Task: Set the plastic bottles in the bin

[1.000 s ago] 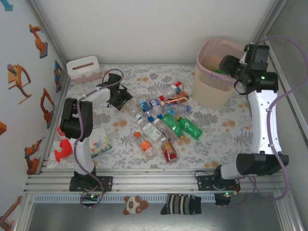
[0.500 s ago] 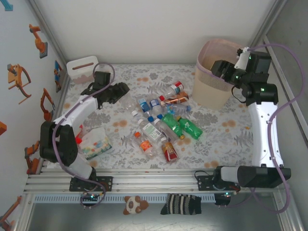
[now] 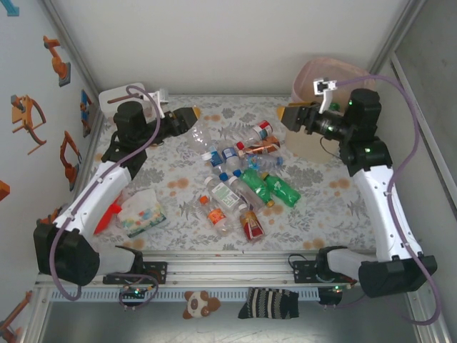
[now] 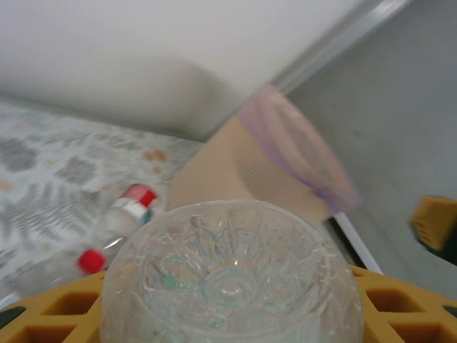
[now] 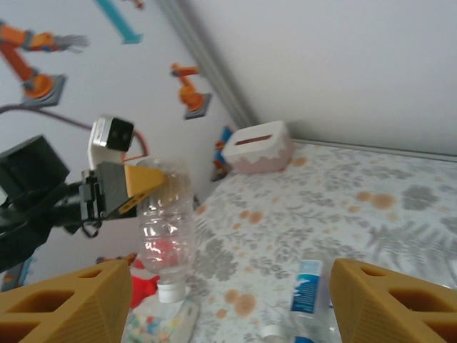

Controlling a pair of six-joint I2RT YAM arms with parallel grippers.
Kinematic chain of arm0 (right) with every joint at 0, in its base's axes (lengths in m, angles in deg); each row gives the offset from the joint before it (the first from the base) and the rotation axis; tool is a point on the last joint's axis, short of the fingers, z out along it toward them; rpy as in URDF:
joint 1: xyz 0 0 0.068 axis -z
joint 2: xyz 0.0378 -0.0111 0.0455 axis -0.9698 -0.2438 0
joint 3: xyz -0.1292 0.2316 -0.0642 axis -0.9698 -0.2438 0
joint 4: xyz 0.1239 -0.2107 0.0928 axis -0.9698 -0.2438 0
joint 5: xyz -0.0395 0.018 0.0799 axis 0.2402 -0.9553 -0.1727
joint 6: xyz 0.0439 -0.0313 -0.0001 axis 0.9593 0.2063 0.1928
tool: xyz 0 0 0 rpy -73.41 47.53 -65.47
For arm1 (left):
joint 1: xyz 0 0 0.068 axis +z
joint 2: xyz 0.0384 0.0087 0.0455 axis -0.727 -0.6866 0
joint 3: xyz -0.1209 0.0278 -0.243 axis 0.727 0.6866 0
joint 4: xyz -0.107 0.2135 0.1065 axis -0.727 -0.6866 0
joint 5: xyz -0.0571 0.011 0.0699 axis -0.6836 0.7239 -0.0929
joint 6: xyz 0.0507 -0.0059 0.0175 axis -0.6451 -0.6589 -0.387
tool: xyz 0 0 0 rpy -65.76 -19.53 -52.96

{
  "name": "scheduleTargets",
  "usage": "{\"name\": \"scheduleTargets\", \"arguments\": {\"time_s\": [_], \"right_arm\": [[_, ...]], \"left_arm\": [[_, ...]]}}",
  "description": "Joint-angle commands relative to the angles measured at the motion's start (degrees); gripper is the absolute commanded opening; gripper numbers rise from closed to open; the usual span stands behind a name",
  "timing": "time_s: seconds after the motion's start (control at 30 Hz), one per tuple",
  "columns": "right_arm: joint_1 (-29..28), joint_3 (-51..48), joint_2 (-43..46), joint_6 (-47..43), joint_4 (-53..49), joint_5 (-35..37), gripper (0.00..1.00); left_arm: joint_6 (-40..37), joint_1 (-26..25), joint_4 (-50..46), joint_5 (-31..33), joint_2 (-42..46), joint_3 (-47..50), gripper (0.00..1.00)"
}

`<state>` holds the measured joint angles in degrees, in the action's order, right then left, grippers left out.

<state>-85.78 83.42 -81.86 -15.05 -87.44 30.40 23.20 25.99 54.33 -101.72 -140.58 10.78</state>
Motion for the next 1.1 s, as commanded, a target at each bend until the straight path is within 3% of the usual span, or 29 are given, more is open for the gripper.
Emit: {"name": "scheduleTargets", "arguments": {"time_s": [0.0,0.2,0.4,0.73,1.07], "right_arm": [[-5.0,-0.4,0.8,-3.9,5.9,-4.3,0.74],[-12.7,-0.2,-1.0,-4.6,10.5,-4.4,0.75],[-19.3,-0.8,-1.8,-10.6,12.4,-3.3,0.8],[-26.1,0.3,-6.0,-11.6,14.3,0.1,0.87],[-29.7,1.6,-9.7,-8.4,19.8,-4.1,0.79]], "left_arm": [[-3.3,-1.7,8.4,-9.6,2.1,-1.5,0.56],[-5.0,-5.8,14.9,-15.5,3.8,-3.0,0.56],[-4.8,-7.5,18.1,-17.0,4.8,-4.1,0.55],[-3.3,-9.5,22.7,-20.9,4.4,-4.9,0.55],[-1.6,-10.1,25.8,-22.3,3.4,-5.2,0.56]]}}
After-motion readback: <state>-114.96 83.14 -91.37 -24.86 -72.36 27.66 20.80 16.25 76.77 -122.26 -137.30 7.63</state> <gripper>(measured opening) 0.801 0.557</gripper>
